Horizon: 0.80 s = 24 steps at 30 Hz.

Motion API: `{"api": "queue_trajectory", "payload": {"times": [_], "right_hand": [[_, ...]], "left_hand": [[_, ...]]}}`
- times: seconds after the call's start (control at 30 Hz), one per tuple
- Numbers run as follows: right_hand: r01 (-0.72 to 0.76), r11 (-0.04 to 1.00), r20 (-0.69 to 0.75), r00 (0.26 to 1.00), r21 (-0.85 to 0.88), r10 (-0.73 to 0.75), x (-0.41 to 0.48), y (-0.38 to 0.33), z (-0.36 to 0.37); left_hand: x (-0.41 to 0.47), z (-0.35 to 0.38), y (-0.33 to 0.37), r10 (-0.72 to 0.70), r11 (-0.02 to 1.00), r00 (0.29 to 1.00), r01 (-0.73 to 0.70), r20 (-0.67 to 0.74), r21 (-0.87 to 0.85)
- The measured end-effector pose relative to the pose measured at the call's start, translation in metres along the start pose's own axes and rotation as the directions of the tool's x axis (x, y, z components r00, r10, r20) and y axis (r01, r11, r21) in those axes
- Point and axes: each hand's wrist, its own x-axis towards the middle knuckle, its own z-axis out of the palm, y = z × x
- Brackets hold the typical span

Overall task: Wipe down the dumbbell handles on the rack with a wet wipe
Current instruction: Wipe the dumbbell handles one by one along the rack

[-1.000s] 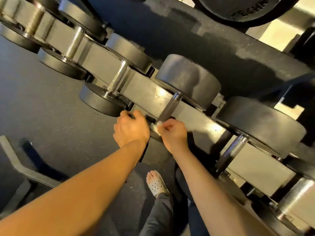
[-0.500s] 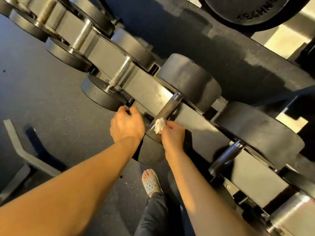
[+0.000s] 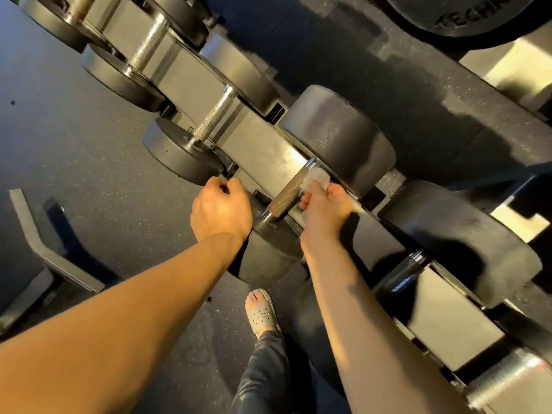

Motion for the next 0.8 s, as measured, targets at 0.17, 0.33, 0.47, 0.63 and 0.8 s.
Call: {"api": "queue_trajectory", "payload": {"times": [0.17, 0.33, 0.47, 0.63, 0.8], "right_hand": [[0.243, 0.808, 0.320, 0.945, -0.536, -0.072, -0.021, 0.033, -0.018], [0.713, 0.262, 0.628, 0.698, -0.650, -0.345, -0.011, -0.012, -0.002], [0.693, -0.359, 0.779, 0.587, -0.625, -0.222, -0.009, -0.048, 0.027], [0.882, -0.384, 0.844, 0.412, -0.275, 0.343, -0.035, -0.052, 0.048], [0.643, -0.715, 0.775, 0.588, -0.274, 0.232, -0.014, -0.069, 0.069]], "left_hand": [[-0.001, 0.001, 0.000, 0.003, 1.000, 1.000, -0.003, -0.013, -0.002], [-0.001, -0.001, -0.001, 0.009, 1.000, 1.000, -0.009, 0.001, -0.010], [-0.002, -0.001, 0.001, 0.017, 1.000, 1.000, -0.017, 0.001, 0.005], [-0.001, -0.004, 0.002, 0.007, 1.000, 1.000, -0.007, 0.005, 0.025], [-0.002, -0.005, 0.001, 0.030, 1.000, 1.000, -0.030, 0.007, 0.001]]}}
